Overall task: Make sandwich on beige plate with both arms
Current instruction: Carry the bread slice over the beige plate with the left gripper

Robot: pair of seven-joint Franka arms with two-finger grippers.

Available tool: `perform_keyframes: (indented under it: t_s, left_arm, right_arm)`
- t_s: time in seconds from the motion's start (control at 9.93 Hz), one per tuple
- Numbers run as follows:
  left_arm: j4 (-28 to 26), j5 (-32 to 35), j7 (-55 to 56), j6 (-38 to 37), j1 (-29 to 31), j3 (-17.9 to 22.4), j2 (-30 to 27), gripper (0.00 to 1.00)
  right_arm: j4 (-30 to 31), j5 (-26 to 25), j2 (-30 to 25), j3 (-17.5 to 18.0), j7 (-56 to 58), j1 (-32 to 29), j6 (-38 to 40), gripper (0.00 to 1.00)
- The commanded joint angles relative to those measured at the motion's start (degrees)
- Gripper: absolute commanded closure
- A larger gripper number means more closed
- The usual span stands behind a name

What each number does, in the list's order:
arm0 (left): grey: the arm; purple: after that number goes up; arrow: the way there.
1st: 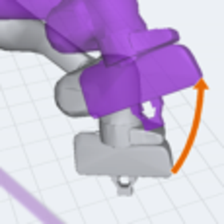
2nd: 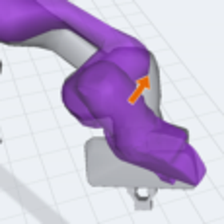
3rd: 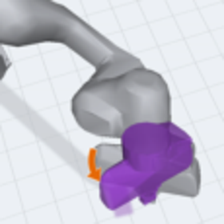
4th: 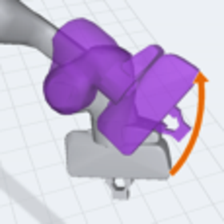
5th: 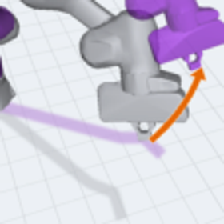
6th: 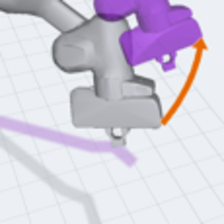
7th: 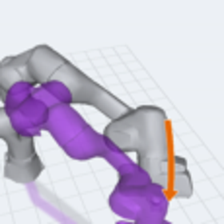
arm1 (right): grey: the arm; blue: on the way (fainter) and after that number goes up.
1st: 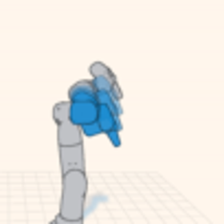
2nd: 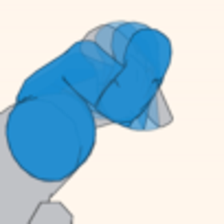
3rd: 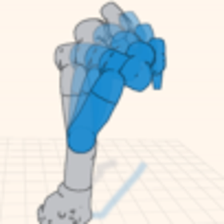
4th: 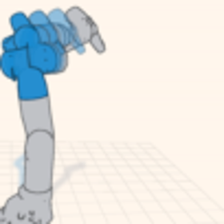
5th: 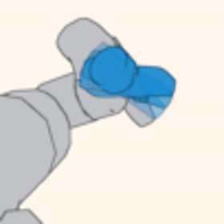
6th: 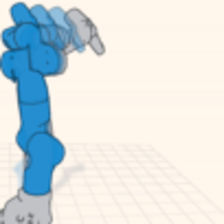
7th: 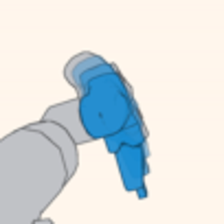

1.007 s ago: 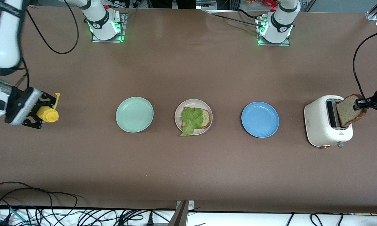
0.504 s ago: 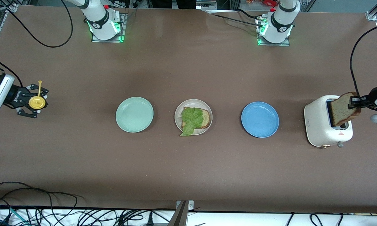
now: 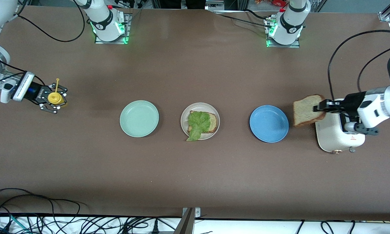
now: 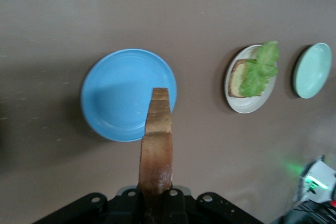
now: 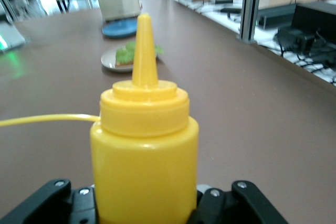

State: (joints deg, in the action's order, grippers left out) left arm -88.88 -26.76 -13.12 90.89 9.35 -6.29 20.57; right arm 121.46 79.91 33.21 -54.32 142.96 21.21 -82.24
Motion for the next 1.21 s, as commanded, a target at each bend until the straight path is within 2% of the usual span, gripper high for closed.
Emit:
perform_keyframes:
  t_s: [0.0,0.1,0.2,0.4,0.5,0.7,0.91,1.11]
  left_arm:
    - [2.13,-7.57,-4.71,-1.51,-3.27,0.31,4.73,1.0]
    - [2.13,-9.51,-6.03,-1.51,-4.42,0.05,5.88,1.0]
    - [1.7,-12.23,-6.39,-1.25,-5.21,-0.04,6.67,1.0]
    - [1.7,-16.11,-6.31,-0.8,-7.5,-0.04,8.25,1.0]
    - [2.04,-21.0,-6.31,-0.63,-7.68,-0.04,9.13,1.0]
    - [1.87,-32.59,-6.91,-0.8,-7.5,-0.04,11.58,1.0]
    - [1.52,-38.67,-12.96,-0.1,-8.12,-0.04,15.97,1.0]
    - [1.43,-44.75,-21.03,0.07,-8.82,0.05,21.33,1.0]
  right_arm:
    - [-2.54,9.1,11.06,1.15,5.82,-1.78,9.62,1.0]
    - [-2.63,9.56,11.52,3.06,6.45,-3.0,9.82,1.0]
    - [-3.5,9.56,11.53,7.0,6.54,-6.67,9.9,1.0]
    - [-7.19,9.22,12.84,17.27,7.15,-16.24,9.38,1.0]
    - [-8.07,9.13,13.8,18.45,7.42,-17.59,9.64,1.0]
    - [-8.17,8.86,13.99,18.46,7.07,-17.69,9.64,1.0]
    - [-8.52,8.86,14.86,18.46,6.54,-17.87,9.82,0.46]
    - [-8.52,9.04,15.13,18.46,6.37,-17.87,9.82,0.34]
